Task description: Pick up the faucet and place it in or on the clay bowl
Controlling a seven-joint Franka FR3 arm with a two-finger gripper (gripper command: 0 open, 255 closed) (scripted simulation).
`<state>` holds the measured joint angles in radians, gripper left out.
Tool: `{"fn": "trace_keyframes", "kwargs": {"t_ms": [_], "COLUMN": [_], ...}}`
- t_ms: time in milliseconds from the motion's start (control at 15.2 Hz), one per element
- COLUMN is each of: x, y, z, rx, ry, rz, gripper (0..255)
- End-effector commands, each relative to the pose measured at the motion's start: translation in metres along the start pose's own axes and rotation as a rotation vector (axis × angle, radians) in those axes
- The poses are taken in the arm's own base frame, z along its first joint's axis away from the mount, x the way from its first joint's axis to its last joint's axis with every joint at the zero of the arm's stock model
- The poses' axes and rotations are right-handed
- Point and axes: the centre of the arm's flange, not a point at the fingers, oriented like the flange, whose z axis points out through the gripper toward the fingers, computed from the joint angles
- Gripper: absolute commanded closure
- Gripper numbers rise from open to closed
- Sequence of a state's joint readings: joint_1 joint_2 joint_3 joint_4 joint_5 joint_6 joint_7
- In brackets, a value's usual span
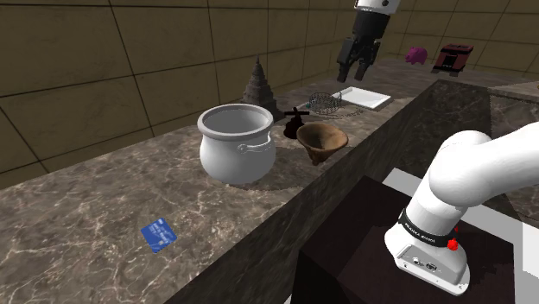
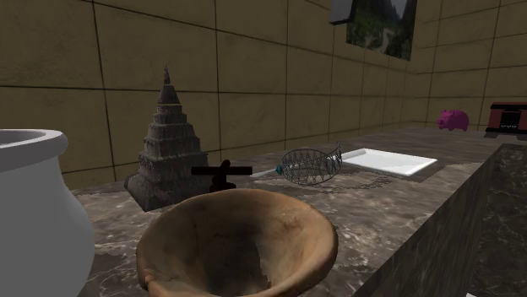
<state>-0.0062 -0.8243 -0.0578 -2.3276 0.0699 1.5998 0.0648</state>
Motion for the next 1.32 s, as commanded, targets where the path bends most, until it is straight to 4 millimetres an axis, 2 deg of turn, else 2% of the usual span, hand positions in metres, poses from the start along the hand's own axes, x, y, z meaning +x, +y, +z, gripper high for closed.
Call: {"fn": "trace_keyframes", "kwargs": {"t_ms": [0,1254], "x": [0.000,0.187], "y": [0.000,0.035], "z": [0.000,0.167], "rx": [0.000,-0.112], "ry": [0.000,-0.052], "rz": [0.000,-0.143], "gripper": [0,0]}}
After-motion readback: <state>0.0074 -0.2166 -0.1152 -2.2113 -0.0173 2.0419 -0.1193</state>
